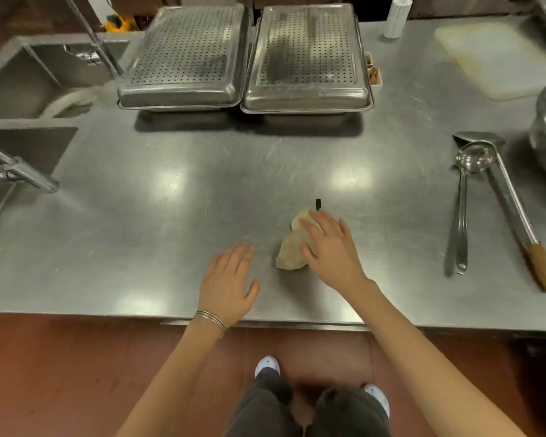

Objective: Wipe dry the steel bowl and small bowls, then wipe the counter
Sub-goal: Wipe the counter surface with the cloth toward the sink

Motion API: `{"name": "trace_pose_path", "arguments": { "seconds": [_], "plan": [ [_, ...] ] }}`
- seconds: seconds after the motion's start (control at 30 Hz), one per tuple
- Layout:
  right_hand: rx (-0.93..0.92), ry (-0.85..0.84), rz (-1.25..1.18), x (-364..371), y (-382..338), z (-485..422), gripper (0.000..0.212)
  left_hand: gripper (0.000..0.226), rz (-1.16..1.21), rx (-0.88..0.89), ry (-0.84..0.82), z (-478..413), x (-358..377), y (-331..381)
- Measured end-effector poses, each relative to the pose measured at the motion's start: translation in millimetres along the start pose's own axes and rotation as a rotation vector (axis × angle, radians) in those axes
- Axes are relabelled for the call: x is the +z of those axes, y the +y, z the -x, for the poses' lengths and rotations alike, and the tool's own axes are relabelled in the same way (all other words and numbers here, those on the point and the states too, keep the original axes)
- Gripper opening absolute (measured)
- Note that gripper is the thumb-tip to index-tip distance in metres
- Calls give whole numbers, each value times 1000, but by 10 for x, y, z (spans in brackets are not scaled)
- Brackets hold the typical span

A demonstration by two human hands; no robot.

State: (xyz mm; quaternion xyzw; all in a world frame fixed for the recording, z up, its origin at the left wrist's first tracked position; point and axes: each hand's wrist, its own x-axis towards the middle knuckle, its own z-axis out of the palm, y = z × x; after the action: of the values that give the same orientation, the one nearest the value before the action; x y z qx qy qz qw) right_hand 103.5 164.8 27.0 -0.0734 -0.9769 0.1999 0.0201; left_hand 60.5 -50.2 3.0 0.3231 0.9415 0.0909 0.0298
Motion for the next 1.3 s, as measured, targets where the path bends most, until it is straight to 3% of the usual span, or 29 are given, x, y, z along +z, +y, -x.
{"name": "trace_pose_path", "arguments": {
  "seconds": [0.17,0.23,0.37,0.47,0.67,0.87,1.03,1.23,1.3],
  "plan": [
    [243,-309,254,471,-163,-549,88,62,5,-4,-80,-235,275,-294],
    [266,-398,368,681,-89,-563,84,63,7,-8,-129,-365,421,-303],
    [187,-199,409,785,332,-373,46,65,42,34,-156,-682,616,-169],
    [205,-152,400,630,830,-189,58,64,45,88,-177,-944,733,3],
    [517,-1,231,384,1474,-590,83,65,37,189,-166,-1494,965,378],
    [308,157,376,523,1639,-294,53,66,35,134,-189,-1737,1208,626],
    [283,349,345,519,1954,-610,35,66,30,112,-180,-1711,1262,600],
    [592,200,252,84,2675,-1771,59,67,40,97,-191,-1728,1291,604],
    [605,184,248,66,2664,-1890,60,67,37,95,-199,-1739,1282,609]
  ]
}}
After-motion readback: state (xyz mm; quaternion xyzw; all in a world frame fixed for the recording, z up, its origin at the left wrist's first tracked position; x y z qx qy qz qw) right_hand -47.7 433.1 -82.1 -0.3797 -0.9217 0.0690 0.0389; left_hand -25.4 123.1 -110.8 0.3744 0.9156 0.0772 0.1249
